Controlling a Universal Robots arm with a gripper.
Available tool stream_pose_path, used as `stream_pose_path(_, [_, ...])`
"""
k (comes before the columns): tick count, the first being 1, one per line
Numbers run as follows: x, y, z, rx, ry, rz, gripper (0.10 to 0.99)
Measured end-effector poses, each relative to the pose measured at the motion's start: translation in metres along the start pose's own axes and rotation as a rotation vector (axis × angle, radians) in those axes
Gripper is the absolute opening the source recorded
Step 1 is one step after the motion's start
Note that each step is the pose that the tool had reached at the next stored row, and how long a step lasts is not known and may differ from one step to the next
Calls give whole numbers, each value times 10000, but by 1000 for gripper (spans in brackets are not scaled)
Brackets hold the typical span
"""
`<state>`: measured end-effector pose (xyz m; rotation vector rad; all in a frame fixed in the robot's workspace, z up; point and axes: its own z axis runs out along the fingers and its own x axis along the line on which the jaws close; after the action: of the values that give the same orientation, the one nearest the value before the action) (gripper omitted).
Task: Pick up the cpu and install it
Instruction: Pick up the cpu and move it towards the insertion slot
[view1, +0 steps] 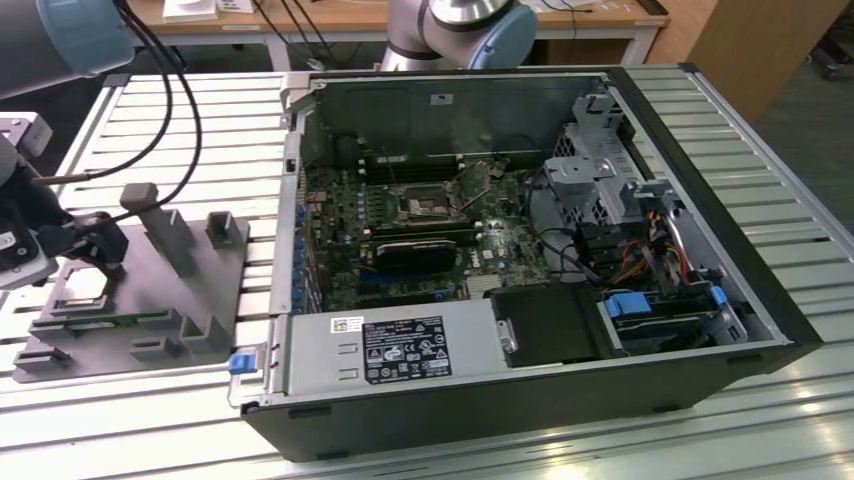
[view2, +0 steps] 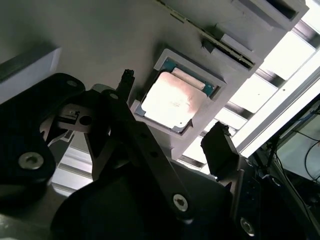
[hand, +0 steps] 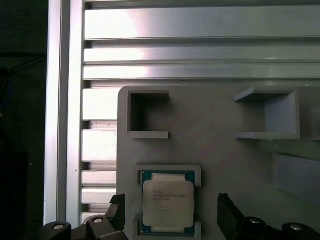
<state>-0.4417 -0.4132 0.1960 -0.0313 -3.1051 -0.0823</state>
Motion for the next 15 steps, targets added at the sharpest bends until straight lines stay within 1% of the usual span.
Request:
stream_pose_path(2, [-1,-2,36,-1,-5,-1,820])
stream_pose_path(3, [-2,-3,52,-1,-10,-1,804])
stream_pose_path(5, [1,-4,71,0,-18,-1,804])
stream_pose_path(6, [5,-4,75,0,-19,0,737])
stream_pose_path(10, [20,-5,84,0,-25,-4,737])
stream_pose_path(14, [31,-7,111,-1,-41,-11,737])
stream_pose_path(15, [32,-7,116,-2,-43,-10,722])
